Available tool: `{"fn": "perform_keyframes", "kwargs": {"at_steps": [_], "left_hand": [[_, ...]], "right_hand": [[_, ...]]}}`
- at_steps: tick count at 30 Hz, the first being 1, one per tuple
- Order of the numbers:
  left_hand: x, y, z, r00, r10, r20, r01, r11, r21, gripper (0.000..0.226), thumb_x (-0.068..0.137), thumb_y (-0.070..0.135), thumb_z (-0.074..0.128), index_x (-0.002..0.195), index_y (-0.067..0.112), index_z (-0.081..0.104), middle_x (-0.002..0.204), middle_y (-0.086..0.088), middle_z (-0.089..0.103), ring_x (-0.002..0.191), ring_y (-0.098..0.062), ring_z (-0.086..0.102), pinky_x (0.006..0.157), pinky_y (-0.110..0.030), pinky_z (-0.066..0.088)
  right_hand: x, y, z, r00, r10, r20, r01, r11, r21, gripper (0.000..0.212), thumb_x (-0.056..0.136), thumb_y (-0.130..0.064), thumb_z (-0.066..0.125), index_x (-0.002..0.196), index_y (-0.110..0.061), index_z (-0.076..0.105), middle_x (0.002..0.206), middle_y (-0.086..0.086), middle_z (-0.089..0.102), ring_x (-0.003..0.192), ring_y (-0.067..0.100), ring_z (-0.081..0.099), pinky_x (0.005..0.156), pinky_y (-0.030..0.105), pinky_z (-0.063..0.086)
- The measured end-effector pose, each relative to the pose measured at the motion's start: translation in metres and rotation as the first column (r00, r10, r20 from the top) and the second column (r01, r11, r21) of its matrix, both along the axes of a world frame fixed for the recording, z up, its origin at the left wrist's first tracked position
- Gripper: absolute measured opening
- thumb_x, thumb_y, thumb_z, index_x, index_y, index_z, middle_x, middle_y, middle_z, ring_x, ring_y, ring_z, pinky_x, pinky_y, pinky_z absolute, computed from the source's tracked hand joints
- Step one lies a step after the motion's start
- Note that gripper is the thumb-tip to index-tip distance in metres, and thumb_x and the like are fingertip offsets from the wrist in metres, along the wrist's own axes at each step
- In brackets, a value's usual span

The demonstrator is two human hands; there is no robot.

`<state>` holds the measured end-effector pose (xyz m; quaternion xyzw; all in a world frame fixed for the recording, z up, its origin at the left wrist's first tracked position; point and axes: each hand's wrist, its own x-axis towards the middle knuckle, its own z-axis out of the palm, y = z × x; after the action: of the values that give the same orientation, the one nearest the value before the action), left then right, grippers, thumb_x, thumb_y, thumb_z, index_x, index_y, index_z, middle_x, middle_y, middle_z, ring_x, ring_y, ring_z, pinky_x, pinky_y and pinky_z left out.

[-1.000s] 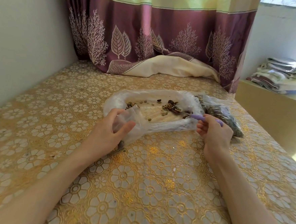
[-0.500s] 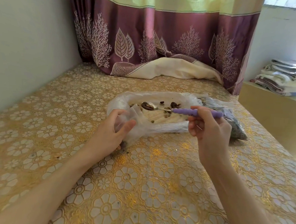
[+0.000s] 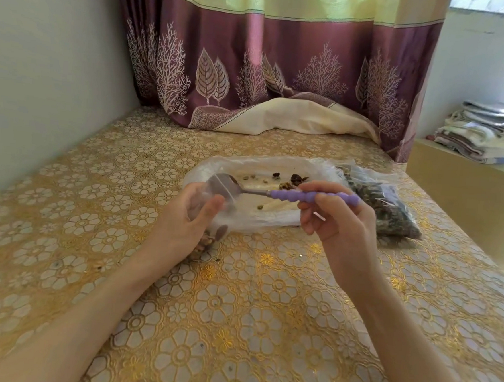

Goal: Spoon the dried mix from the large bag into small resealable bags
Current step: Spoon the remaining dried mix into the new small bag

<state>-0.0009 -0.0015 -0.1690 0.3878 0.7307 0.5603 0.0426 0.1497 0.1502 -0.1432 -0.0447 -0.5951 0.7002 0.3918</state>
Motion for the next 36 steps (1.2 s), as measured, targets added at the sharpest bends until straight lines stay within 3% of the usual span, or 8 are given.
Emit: {"fn": "perform_keyframes", "kwargs": {"at_steps": [5, 10, 12, 15, 17, 20, 28, 36], "left_hand": [[0.004, -0.001, 0.001, 0.988, 0.040, -0.148, -0.054, 0.994, -0.093, 0.052, 0.074, 0.063, 0.041, 0.108, 0.026, 0.053, 0.054, 0.030, 0.056, 0.043, 0.004, 0.049, 0.041, -0.008, 0.033], [0.003, -0.003, 0.002, 0.960, 0.009, -0.280, -0.064, 0.980, -0.189, 0.053, 0.071, 0.078, 0.041, 0.110, 0.042, 0.043, 0.103, 0.009, 0.063, 0.088, -0.014, 0.060, 0.077, -0.031, 0.051], [0.005, -0.004, 0.003, 0.961, -0.010, -0.275, -0.059, 0.969, -0.239, 0.054, 0.070, 0.080, 0.039, 0.111, 0.046, 0.039, 0.102, 0.021, 0.051, 0.118, -0.025, 0.045, 0.092, -0.041, 0.043], [0.008, -0.006, 0.003, 0.961, -0.030, -0.273, -0.054, 0.954, -0.295, 0.061, 0.063, 0.076, 0.036, 0.116, 0.046, 0.043, 0.100, 0.029, 0.036, 0.131, -0.023, 0.029, 0.099, -0.044, 0.036], [0.008, -0.006, 0.004, 0.946, -0.060, -0.320, -0.046, 0.949, -0.312, 0.070, 0.064, 0.075, 0.035, 0.122, 0.037, 0.049, 0.102, 0.020, 0.046, 0.120, -0.019, 0.043, 0.091, -0.034, 0.044], [0.009, -0.005, 0.003, 0.917, -0.096, -0.386, -0.034, 0.948, -0.316, 0.074, 0.067, 0.074, 0.034, 0.124, 0.030, 0.052, 0.089, 0.031, 0.041, 0.091, -0.005, 0.047, 0.068, -0.009, 0.032], [0.007, -0.005, 0.002, 0.916, -0.108, -0.385, 0.002, 0.964, -0.266, 0.065, 0.071, 0.071, 0.040, 0.116, 0.027, 0.058, 0.087, 0.025, 0.051, 0.082, 0.007, 0.048, 0.066, -0.011, 0.033], [0.010, -0.006, 0.004, 0.917, -0.119, -0.380, 0.015, 0.964, -0.265, 0.056, 0.077, 0.068, 0.049, 0.110, 0.025, 0.062, 0.078, 0.025, 0.052, 0.075, 0.008, 0.051, 0.063, -0.016, 0.038]], "right_hand": [[0.003, 0.020, 0.000, 0.969, -0.246, -0.008, 0.239, 0.947, -0.216, 0.019, 0.093, -0.005, 0.051, 0.078, -0.005, 0.064, 0.070, 0.013, 0.061, 0.052, 0.010, 0.050, 0.044, 0.019, 0.038], [0.006, 0.035, -0.009, 0.874, -0.456, 0.164, 0.474, 0.876, -0.091, 0.041, 0.095, -0.011, 0.048, 0.058, -0.013, 0.065, 0.063, 0.008, 0.070, 0.043, 0.007, 0.042, 0.038, 0.017, 0.033], [0.007, 0.036, -0.012, 0.837, -0.507, 0.203, 0.522, 0.852, -0.025, 0.049, 0.091, -0.013, 0.048, 0.046, -0.019, 0.067, 0.058, 0.004, 0.069, 0.042, 0.006, 0.041, 0.039, 0.017, 0.033], [0.009, 0.040, -0.013, 0.752, -0.619, 0.225, 0.629, 0.777, 0.037, 0.040, 0.081, -0.018, 0.049, 0.043, -0.022, 0.064, 0.047, -0.002, 0.062, 0.043, 0.008, 0.046, 0.053, 0.028, 0.039], [0.009, 0.042, -0.012, 0.712, -0.665, 0.225, 0.671, 0.739, 0.061, 0.038, 0.078, -0.021, 0.048, 0.044, -0.026, 0.065, 0.045, -0.004, 0.062, 0.049, 0.012, 0.050, 0.064, 0.036, 0.041], [0.011, 0.045, -0.013, 0.692, -0.689, 0.217, 0.697, 0.715, 0.046, 0.039, 0.077, -0.021, 0.047, 0.043, -0.028, 0.065, 0.046, -0.004, 0.063, 0.051, 0.012, 0.051, 0.066, 0.037, 0.041], [0.007, 0.036, -0.013, 0.844, -0.517, 0.140, 0.514, 0.856, 0.062, 0.035, 0.084, -0.005, 0.048, 0.052, -0.013, 0.058, 0.046, 0.000, 0.062, 0.040, 0.005, 0.044, 0.037, 0.015, 0.032], [0.010, 0.043, -0.011, 0.790, -0.597, 0.139, 0.574, 0.800, 0.172, 0.029, 0.076, -0.019, 0.047, 0.050, -0.017, 0.059, 0.053, -0.001, 0.067, 0.044, 0.013, 0.041, 0.047, 0.027, 0.033]]}}
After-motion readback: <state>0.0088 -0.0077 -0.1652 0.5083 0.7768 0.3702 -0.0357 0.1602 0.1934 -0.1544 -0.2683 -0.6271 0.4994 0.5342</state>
